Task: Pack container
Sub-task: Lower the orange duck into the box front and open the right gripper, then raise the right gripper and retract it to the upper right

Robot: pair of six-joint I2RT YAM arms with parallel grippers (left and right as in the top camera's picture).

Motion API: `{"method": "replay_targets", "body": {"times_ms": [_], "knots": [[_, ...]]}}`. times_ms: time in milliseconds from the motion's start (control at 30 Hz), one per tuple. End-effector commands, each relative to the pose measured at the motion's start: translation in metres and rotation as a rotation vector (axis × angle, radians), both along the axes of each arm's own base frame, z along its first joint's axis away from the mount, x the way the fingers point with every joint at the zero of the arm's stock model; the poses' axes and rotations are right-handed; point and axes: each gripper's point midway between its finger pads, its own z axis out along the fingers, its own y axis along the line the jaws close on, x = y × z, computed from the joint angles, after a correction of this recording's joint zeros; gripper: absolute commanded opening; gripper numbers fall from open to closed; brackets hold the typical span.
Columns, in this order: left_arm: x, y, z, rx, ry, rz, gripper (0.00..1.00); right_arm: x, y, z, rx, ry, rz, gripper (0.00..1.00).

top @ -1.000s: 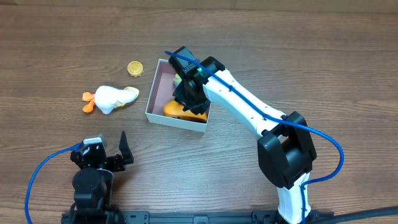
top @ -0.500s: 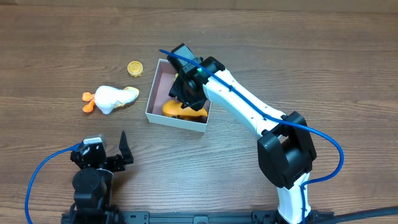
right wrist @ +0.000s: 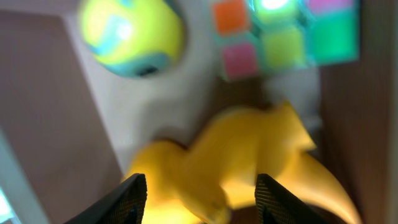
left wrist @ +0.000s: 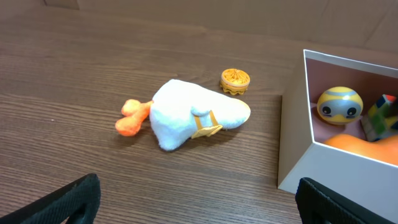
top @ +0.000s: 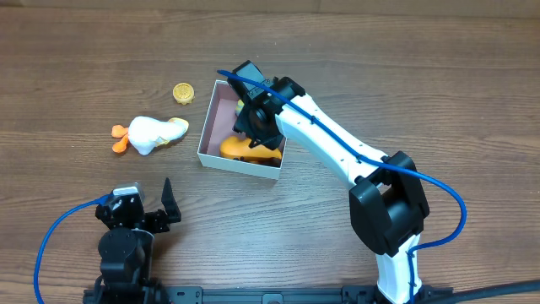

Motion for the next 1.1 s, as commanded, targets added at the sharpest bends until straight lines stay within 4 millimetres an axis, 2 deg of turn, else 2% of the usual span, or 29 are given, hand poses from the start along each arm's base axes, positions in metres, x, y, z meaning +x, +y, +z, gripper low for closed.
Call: {"method": "replay_targets", "body": {"times_ms": [0,200,433,533,600,800,833,900,967,1067], "knots": [[0.000,0.001,0.001,0.016,-0.006,-0.004,1.00,0.016,0.004,0.011,-0.035,-0.121,0.136,0.58],[0.000,0.001,0.001,0.016,-0.006,-0.004,1.00,0.022,-0.001,0.015,-0.112,-0.181,0.274,0.59],[0.000,0.001,0.001,0.016,-0.006,-0.004,1.00,0.043,0.011,0.057,-0.158,-0.327,0.493,0.63],[0.000,0.001,0.001,0.016,-0.006,-0.004,1.00,0.046,0.004,0.073,-0.203,-0.342,0.511,0.67],[0.000,0.001,0.001,0.016,-0.006,-0.004,1.00,0.050,-0.012,0.085,-0.250,-0.338,0.479,0.70],[0.000,0.001,0.001,0.016,-0.006,-0.004,1.00,0.071,-0.087,0.154,-0.229,-0.359,0.218,0.72],[0.000,0.001,0.001,0.016,-0.006,-0.004,1.00,0.075,-0.103,0.165,-0.216,-0.371,0.181,0.72],[0.000,0.001,0.001,0.016,-0.006,-0.004,1.00,0.083,-0.149,0.183,-0.198,-0.382,0.082,0.73],[0.000,0.001,0.001,0.016,-0.006,-0.004,1.00,0.085,-0.185,0.189,-0.203,-0.367,0.013,0.75],[0.000,0.001,0.001,0.016,-0.006,-0.004,1.00,0.085,-0.247,0.184,-0.236,-0.307,-0.109,0.77]]}}
